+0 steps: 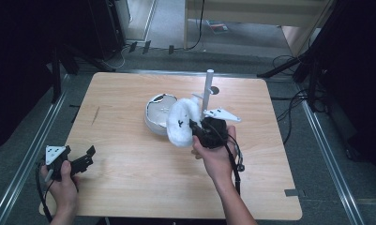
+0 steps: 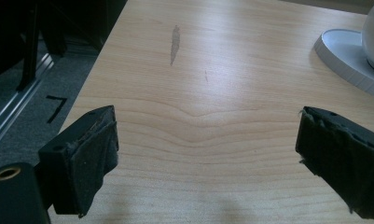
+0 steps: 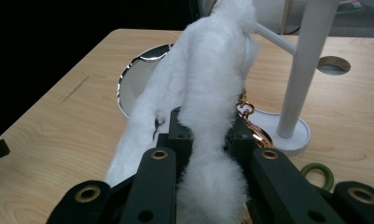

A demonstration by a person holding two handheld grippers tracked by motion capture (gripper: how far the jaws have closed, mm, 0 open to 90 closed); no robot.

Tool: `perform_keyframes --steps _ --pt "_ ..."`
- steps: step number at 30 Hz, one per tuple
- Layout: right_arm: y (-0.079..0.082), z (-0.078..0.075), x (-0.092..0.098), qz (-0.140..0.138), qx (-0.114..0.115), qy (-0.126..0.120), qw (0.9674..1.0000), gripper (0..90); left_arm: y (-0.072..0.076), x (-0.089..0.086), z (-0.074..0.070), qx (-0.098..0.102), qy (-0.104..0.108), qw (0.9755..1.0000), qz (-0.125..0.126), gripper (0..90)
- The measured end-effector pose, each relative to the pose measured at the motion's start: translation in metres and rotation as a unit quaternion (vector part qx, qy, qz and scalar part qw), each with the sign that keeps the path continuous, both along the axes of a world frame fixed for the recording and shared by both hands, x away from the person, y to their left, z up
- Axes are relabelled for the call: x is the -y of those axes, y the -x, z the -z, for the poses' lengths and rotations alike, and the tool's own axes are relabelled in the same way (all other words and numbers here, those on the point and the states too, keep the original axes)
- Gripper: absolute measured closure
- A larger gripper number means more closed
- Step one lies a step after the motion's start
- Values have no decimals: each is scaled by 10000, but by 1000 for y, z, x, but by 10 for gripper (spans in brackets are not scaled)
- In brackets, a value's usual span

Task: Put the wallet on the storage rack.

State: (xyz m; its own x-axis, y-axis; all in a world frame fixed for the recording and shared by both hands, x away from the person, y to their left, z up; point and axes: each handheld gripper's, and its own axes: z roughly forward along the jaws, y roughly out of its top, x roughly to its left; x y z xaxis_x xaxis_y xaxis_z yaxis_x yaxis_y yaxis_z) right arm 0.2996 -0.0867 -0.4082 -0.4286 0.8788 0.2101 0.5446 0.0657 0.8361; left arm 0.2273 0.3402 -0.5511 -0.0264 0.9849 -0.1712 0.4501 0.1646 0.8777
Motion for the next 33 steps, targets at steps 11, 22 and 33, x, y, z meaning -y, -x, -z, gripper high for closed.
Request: perform_keyframes --steps 11,22,33 --pt "-35 12 -31 294 -92 208 9993 779 0 0 0 -8 9 10000 15 68" --pt "-56 24 -55 593 -75 432 9973 781 -1 0 0 -3 9 10000 16 68" --pt "-58 31 -78 858 279 918 9917 780 -1 0 0 -22 8 10000 24 71"
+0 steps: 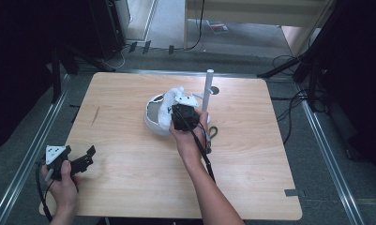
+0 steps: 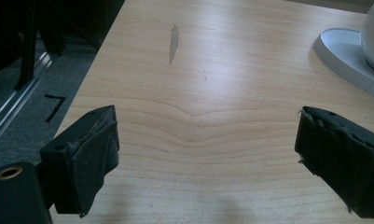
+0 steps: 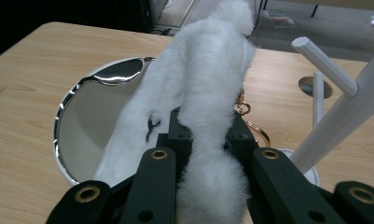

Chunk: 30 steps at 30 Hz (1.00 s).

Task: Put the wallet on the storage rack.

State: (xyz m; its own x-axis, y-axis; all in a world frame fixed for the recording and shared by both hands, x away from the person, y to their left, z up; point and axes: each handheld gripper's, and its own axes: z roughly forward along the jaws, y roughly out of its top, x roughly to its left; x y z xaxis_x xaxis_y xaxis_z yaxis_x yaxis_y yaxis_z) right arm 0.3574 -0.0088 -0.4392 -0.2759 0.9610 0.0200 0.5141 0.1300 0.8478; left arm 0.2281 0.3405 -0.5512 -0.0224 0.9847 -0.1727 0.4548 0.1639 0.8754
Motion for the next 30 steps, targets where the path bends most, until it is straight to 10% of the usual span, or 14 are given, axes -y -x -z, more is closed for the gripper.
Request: perform_keyframes --steps 6,15,24,30 --pt "0 4 -5 74 182 220 9996 730 0 0 0 6 32 10000 2 71" --pt "2 9 13 -294 -11 -766 9966 442 -1 -1 0 -13 43 10000 8 71" --pt "12 6 12 -105 419 -676 9968 788 -1 0 0 -25 14 10000 3 71" --pt "12 7 0 60 956 -172 9952 796 -1 0 0 -37 17 10000 11 72"
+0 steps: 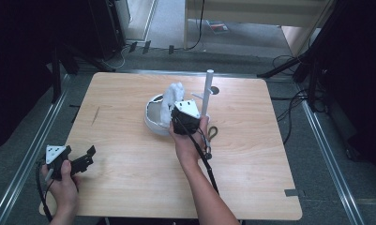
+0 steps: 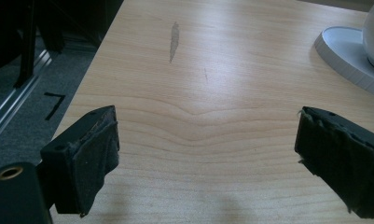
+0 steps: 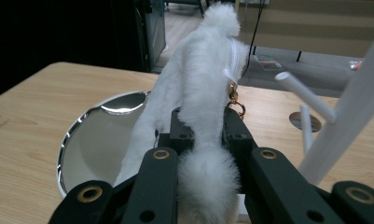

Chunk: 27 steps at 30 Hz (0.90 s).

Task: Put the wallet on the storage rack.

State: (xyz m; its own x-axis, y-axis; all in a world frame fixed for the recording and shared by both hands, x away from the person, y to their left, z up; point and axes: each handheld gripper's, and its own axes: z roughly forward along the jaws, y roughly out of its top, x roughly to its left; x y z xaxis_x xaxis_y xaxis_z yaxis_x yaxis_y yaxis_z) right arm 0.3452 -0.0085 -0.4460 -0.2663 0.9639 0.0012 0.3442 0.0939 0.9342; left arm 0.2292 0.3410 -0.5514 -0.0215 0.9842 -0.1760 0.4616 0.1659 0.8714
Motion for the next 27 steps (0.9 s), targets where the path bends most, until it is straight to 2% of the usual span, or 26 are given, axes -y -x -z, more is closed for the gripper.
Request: perform_keyframes --steps 2,7,8,10,11,14,17,18,21,22,23,27 --pt "-2 5 -7 -20 -58 105 9999 797 0 0 0 -4 10 10000 -12 72" --pt "0 12 -18 -149 -14 472 9988 798 0 0 0 -34 11 10000 11 72" --pt "0 12 -18 -149 -14 472 9988 798 0 0 0 -31 7 10000 15 72" --pt "-1 14 -19 -187 -84 639 9977 801 -1 0 0 -25 8 10000 -2 75" --pt "-2 18 -20 -240 -218 785 9964 803 -1 0 0 -39 -1 10000 4 75" --pt "-3 24 -19 -297 -370 864 9951 805 -1 0 0 -45 -9 10000 4 75" --pt "-3 24 -20 -345 -346 899 9947 804 -1 0 0 -52 -10 10000 8 75" --pt "-3 24 -20 -345 -346 899 9947 804 -1 0 0 -44 -7 10000 2 75" --pt "-1 15 -16 -284 -90 585 9978 792 -1 0 0 -54 -5 10000 19 76" --pt "-1 15 -16 -284 -90 585 9978 792 -1 0 0 -42 15 10000 16 75" --pt "0 9 -12 -281 -29 283 9992 764 -1 0 0 -39 32 10000 14 75" --pt "-2 1 -5 -356 -92 138 9992 749 -1 -1 0 -39 61 10000 24 75"
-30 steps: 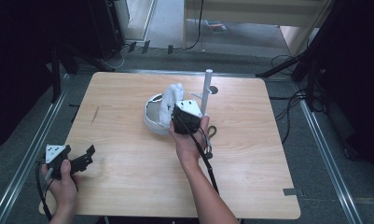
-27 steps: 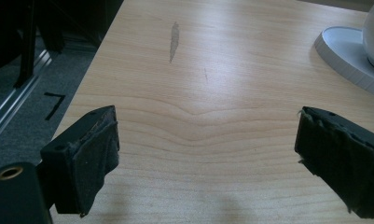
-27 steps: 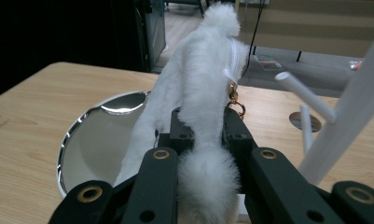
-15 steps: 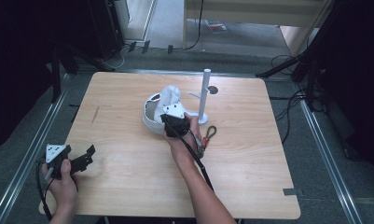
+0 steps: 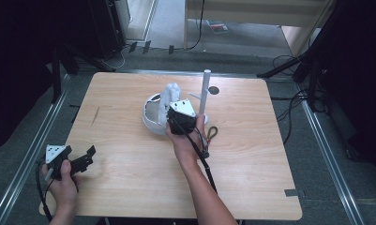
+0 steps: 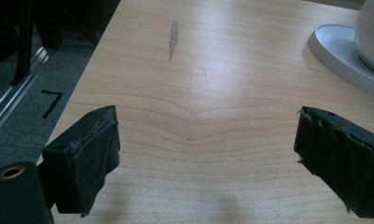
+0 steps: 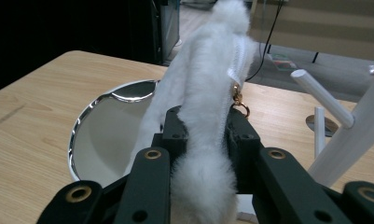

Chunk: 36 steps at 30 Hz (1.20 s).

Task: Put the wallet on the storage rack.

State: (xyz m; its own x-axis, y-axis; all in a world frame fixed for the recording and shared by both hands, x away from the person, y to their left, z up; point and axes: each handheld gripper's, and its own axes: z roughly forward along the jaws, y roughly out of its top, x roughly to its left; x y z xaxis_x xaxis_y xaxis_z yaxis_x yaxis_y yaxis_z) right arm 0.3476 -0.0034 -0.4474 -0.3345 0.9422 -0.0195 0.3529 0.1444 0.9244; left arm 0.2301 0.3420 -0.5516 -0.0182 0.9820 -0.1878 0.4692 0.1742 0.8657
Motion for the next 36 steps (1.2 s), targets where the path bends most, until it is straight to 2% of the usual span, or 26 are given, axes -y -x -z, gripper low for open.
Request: perform_keyframes --steps 4,7,8,9,15,17,20,21,22,24,25,27,28,29,32,33,34,36 --pt "2 -8 9 -56 46 -67 10000 782 0 0 0 2 5 10000 -13 75" --pt "2 -18 21 -342 -39 -399 9986 775 0 0 0 -11 10 10000 -4 75" --pt "2 -18 21 -342 -39 -399 9986 775 0 0 0 -11 10 10000 -4 75" --pt "2 -22 27 -383 -134 -465 9981 774 0 0 0 -8 13 10000 -5 75" --pt "1 -30 38 -475 -491 -290 9972 774 0 0 0 -39 -18 10000 0 75" --pt "0 -31 39 -582 -633 -282 9959 774 -1 0 0 -47 -28 10000 -9 75" --pt "-4 -30 33 -784 -933 -112 9925 766 -1 1 0 -28 -15 10000 -19 75" --pt "-4 -30 33 -784 -933 -112 9925 766 -1 0 0 -31 -14 10000 -18 75" --pt "-8 -29 29 -861 -1047 -66 9907 744 -1 0 0 -28 -9 10000 -14 75" --pt "-9 -28 26 -838 -1059 -69 9908 715 -1 0 0 -30 -11 10000 -11 76" --pt "-13 -26 23 -773 -912 -63 9928 663 -1 0 0 -28 -7 10000 -9 75" --pt "-15 -24 22 -753 -870 -46 9933 648 -1 0 0 -32 5 10000 -6 75" --pt "-20 -19 21 -640 -824 -50 9945 604 -1 0 0 -33 11 10000 -16 76" --pt "-22 -17 21 -609 -786 -141 9949 592 -1 0 0 -28 14 10000 -12 75" --pt "-29 -13 21 -567 -781 -529 9939 639 -1 0 0 -41 6 10000 -11 75" --pt "-29 -13 21 -567 -781 -529 9939 639 -1 0 0 -41 6 10000 -11 76" --pt "-32 -10 20 -479 -755 -689 9936 700 -1 0 0 -44 -2 10000 -7 75" --pt "-34 -10 19 -455 -775 -739 9932 726 -1 0 0 -53 -2 10000 0 75"
